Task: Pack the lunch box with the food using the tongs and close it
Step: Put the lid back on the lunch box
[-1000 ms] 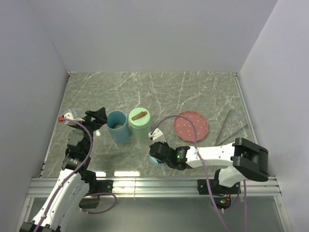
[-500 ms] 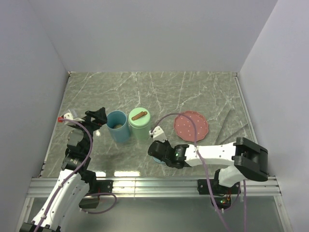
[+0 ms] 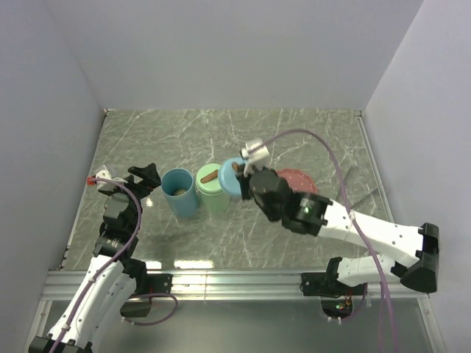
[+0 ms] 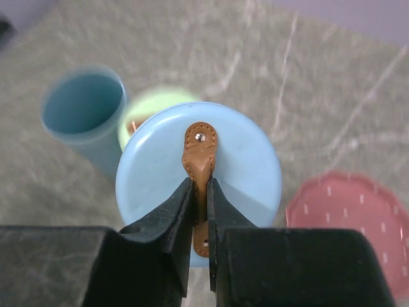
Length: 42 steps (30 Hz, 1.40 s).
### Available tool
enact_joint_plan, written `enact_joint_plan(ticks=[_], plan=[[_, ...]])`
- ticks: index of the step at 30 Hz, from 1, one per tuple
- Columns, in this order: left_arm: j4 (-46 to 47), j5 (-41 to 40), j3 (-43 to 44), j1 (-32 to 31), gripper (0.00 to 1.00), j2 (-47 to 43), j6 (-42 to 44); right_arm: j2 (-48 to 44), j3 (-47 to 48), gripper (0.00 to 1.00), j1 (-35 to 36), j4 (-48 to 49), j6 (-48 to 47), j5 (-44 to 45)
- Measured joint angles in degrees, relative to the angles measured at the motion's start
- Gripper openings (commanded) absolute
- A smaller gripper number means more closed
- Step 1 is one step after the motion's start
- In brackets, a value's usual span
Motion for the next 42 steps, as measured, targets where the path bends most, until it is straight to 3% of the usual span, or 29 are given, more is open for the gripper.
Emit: enact_joint_plan(ticks=[4,10,15,24,42], plan=[[-2.1,-4.1,1.6,0.0,0.99,0.0,0.9,8.7,13.6,0.0,-3.4,0.7,-5.6,-4.4],[-5.1,-9.0,3.5,0.0,0.99,-1.1,1.6,30.0,40.5,0.0,-4.8,-2.4,-11.2,-13.8],[-7.5,-11.1,3.5,0.0,1.0,-3.6,1.6,43.0,53.8,0.0,-5.4,-8.2,-12.8,-18.7],[-8.5,-14.1,3.5,0.0,0.99,-4.9,1.1,48.4,55.3,0.0,-5.6,-17.3,-12.8,-23.5],[-8.5,-14.0,3.4,0.0,0.99,-3.7,1.0,53.5,57.9,0.0,-5.5,-18.9,-12.9,-27.7]])
